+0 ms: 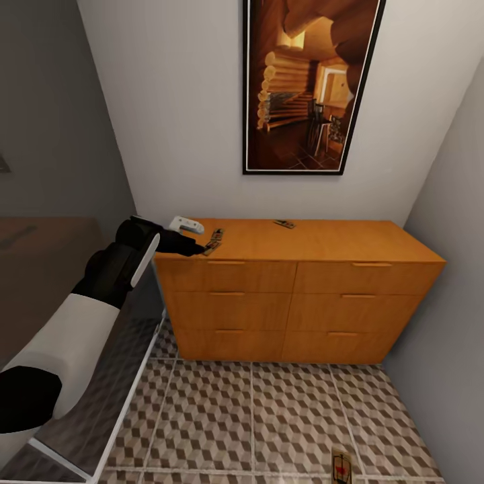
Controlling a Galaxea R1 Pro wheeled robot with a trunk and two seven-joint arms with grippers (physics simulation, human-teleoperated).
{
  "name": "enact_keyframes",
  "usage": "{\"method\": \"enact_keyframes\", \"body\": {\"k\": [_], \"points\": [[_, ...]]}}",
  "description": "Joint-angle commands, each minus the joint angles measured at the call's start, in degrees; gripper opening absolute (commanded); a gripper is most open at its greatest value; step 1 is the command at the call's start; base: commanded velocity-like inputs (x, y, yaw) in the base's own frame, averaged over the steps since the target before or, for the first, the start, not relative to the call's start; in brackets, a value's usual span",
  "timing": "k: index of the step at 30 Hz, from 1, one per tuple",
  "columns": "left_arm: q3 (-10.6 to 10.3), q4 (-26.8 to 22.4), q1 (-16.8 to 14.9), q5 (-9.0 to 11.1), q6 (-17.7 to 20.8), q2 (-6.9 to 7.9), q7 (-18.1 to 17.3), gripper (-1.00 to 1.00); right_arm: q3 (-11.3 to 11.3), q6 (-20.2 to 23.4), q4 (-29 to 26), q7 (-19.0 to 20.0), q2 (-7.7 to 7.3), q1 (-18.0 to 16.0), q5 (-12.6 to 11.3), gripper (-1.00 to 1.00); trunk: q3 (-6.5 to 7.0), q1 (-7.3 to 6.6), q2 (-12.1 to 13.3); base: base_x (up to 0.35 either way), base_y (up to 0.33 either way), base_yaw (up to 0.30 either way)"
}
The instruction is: Take the four mousetraps from the cabinet in the bathroom and place them on the bathroom floor. Make sure all four end up on the same floor surface, and ensure that at least two of them are either under or directly next to the same bathroom sink.
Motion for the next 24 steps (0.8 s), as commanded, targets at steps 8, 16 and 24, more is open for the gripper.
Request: {"method": "enact_keyframes", "body": {"k": [8, 16, 24], "points": [[-0.1, 1.1, -0.1, 0.0, 0.1, 0.05, -0.1, 1.0, 0.2, -0.1, 0.0, -0.2, 0.0, 0.0, 0.2, -1.0, -0.05, 0.03, 0.0, 0.269, 0.0, 0.0], [-0.1, 1.2, -0.1, 0.0, 0.1, 0.05, -0.1, 1.0, 0.2, -0.1, 0.0, -0.2, 0.0, 0.0, 0.2, -1.0, -0.05, 0.03, 0.0, 0.054, 0.0, 0.0], [-0.1, 1.2, 0.0, 0.0, 0.1, 0.0, -0.4, 1.0, 0.3, -0.1, 0.0, -0.2, 0.0, 0.0, 0.2, -1.0, -0.05, 0.03, 0.0, 0.002, 0.0, 0.0]]}}
